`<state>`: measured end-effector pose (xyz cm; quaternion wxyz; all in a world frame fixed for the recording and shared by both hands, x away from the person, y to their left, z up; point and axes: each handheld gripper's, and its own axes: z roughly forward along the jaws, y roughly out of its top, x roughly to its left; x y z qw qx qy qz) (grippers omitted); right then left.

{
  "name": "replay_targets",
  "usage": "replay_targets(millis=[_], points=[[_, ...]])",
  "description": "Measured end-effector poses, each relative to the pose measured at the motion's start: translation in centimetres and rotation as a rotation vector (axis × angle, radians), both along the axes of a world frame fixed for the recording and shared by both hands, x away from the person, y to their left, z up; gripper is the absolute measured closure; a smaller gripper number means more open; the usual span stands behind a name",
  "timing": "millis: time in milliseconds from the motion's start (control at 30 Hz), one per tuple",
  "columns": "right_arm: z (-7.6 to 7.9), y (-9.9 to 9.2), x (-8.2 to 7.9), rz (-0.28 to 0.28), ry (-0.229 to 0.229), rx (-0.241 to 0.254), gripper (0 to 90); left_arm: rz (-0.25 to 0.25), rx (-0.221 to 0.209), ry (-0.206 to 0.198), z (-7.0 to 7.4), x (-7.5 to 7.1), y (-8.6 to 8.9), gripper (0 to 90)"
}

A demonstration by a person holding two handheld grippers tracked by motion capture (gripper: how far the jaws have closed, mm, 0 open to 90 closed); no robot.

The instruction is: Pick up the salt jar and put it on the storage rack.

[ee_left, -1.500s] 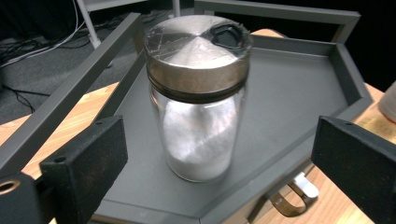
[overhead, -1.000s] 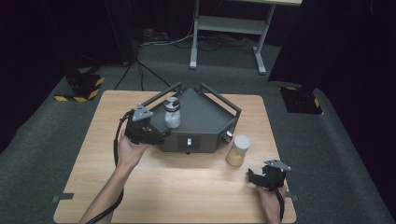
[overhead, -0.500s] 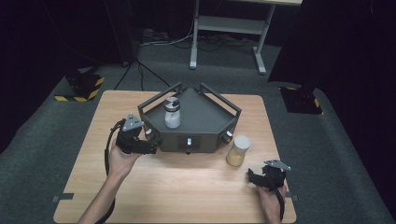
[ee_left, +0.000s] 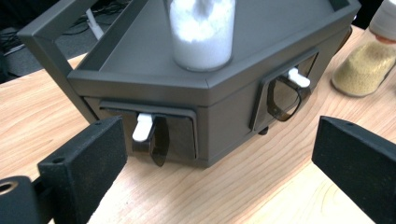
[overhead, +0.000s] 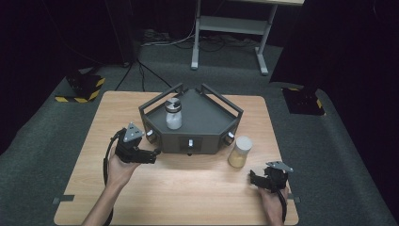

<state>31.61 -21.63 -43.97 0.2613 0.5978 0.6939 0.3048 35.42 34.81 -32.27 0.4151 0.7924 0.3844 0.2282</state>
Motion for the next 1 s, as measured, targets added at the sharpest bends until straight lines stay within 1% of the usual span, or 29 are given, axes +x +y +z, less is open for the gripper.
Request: replay_targets(millis=[67, 167, 233, 267, 333, 367, 400, 433, 467, 567, 600, 633, 667, 700, 767, 833, 867, 1000], points=[[0.0, 0.0, 0.0, 0.000, 0.000, 0.000, 7.2, 0.006, 0.013, 0.000, -0.4, -0.3, 0.0, 3.3], [0.0, 0.0, 0.0, 0.000, 0.000, 0.000, 7.2, 0.010, 0.019, 0.001, -0.8, -0.5, 0.0, 3.3], [0.0, 0.0, 0.0, 0.000, 0.000, 0.000, 7.2, 0.012, 0.036, 0.007, -1.2, -0.6, 0.0, 3.4], [0.0, 0.0, 0.0, 0.000, 0.000, 0.000, 7.2, 0.016, 0.055, 0.011, -1.6, -0.8, -0.1, 3.4], [0.0, 0.0, 0.0, -0.001, 0.000, 0.000, 7.2, 0.018, 0.057, 0.016, -1.9, -0.8, -0.1, 3.4], [0.0, 0.0, 0.0, 0.000, 0.000, 0.000, 7.3, 0.022, 0.059, 0.023, -2.4, -0.9, 0.0, 3.4], [0.0, 0.0, 0.0, 0.000, 0.000, 0.000, 7.3, 0.022, 0.059, 0.023, -2.4, -0.9, 0.0, 3.4], [0.0, 0.0, 0.0, 0.000, 0.000, 0.000, 7.2, 0.026, 0.063, 0.031, -3.0, -1.0, 0.0, 3.4], [0.0, 0.0, 0.0, 0.000, 0.000, 0.000, 7.2, 0.026, 0.063, 0.031, -3.0, -1.0, 0.0, 3.5], [0.0, 0.0, 0.0, 0.000, 0.000, 0.000, 7.2, 0.042, 0.075, 0.033, -3.9, -1.4, -0.2, 3.7], [0.0, 0.0, 0.0, 0.000, 0.000, 0.000, 7.2, 0.050, 0.071, 0.032, -4.3, -1.6, -0.3, 3.8], [0.0, 0.0, 0.0, 0.000, 0.000, 0.000, 7.2, 0.055, 0.058, 0.038, -4.9, -1.8, -0.2, 3.9], [0.0, 0.0, 0.0, 0.000, 0.000, 0.000, 7.3, 0.061, 0.058, 0.040, -5.3, -1.9, -0.3, 3.9], [0.0, 0.0, 0.0, 0.000, 0.000, 0.000, 7.2, 0.061, 0.058, 0.040, -5.3, -1.9, -0.3, 3.9], [0.0, 0.0, 0.0, 0.000, 0.000, 0.000, 7.2, 0.065, 0.060, 0.043, -5.8, -2.0, -0.5, 3.9], [0.0, 0.0, 0.0, 0.000, 0.000, 0.000, 7.2, 0.071, 0.053, 0.061, -6.9, -2.0, -0.7, 3.9], [0.0, 0.0, 0.0, 0.000, 0.000, 0.000, 7.2, 0.071, 0.053, 0.061, -6.9, -2.0, -0.7, 3.9], [0.0, 0.0, 0.0, 0.000, 0.000, 0.000, 7.2, 0.078, 0.045, 0.083, -8.3, -1.9, -1.0, 3.9]])
